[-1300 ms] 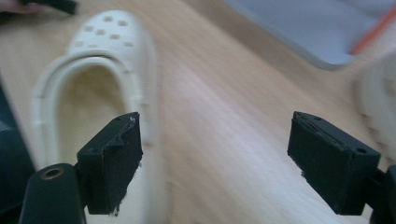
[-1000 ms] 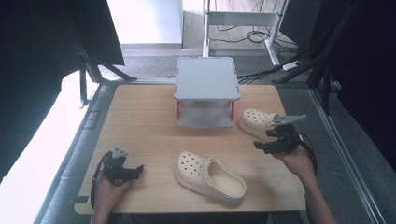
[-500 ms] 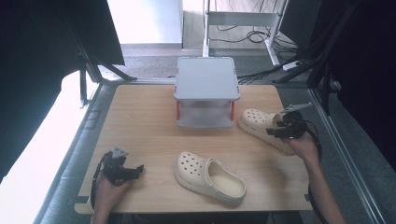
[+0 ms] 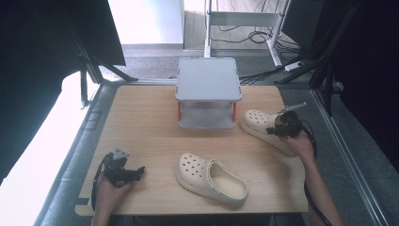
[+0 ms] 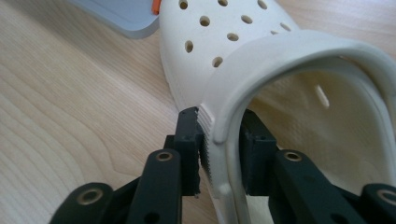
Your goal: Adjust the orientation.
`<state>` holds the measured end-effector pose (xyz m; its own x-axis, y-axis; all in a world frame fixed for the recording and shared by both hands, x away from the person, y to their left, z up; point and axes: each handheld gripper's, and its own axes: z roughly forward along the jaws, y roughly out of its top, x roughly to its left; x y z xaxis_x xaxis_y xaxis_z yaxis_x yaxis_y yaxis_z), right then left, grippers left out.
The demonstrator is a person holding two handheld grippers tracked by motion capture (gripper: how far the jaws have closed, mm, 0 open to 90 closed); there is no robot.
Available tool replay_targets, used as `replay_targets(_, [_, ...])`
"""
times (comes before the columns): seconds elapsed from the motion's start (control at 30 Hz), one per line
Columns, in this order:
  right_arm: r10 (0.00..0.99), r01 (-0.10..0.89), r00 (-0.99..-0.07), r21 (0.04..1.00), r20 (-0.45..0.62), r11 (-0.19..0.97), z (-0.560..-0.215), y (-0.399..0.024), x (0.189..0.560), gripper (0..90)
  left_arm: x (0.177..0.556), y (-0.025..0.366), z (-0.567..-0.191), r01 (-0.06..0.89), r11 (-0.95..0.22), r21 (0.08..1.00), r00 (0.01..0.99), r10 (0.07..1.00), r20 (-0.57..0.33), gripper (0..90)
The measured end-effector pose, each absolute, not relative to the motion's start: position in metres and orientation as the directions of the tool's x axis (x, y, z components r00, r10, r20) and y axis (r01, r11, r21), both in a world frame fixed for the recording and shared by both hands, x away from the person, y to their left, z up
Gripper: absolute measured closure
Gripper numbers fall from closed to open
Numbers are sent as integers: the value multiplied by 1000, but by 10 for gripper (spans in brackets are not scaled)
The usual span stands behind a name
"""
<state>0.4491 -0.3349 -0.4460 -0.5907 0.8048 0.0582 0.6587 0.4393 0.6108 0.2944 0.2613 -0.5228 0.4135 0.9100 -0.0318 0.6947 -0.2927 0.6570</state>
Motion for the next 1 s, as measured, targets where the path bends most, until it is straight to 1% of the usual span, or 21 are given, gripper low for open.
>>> replay_targets(0.07, [815, 657, -578, 616, 42, 435, -444, -333, 445, 762, 294, 261, -523, 695, -293, 657, 414, 910, -32, 5])
replay_targets(0.2, [823, 654, -566, 633, 46, 414, -438, -333, 440, 765, 294, 261, -523, 695, -293, 657, 413, 910, -32, 5])
replay_targets(0.4, [810, 612, -587, 643, -20, 460, -421, -328, 413, 764, 294, 261, -523, 695, -293, 657, 414, 910, -32, 5])
replay_targets(0.57, [810, 613, -587, 647, -10, 453, -412, -326, 399, 766, 294, 261, -523, 695, -293, 657, 414, 910, -32, 5])
replay_targets(0.73, [799, 612, -600, 662, 33, 433, -397, -324, 384, 766, 295, 261, -523, 694, -292, 658, 413, 910, -33, 5])
replay_targets(0.8, [796, 608, -605, 665, 34, 434, -395, -323, 381, 766, 295, 261, -523, 694, -291, 658, 414, 910, -34, 5])
replay_targets(0.93, [777, 590, -628, 674, 37, 445, -386, -314, 372, 766, 295, 261, -523, 694, -290, 659, 413, 910, -34, 5])
replay_targets(1.0, [759, 575, -650, 678, 39, 458, -381, -303, 366, 766, 295, 261, -523, 694, -290, 659, 413, 910, -35, 5])
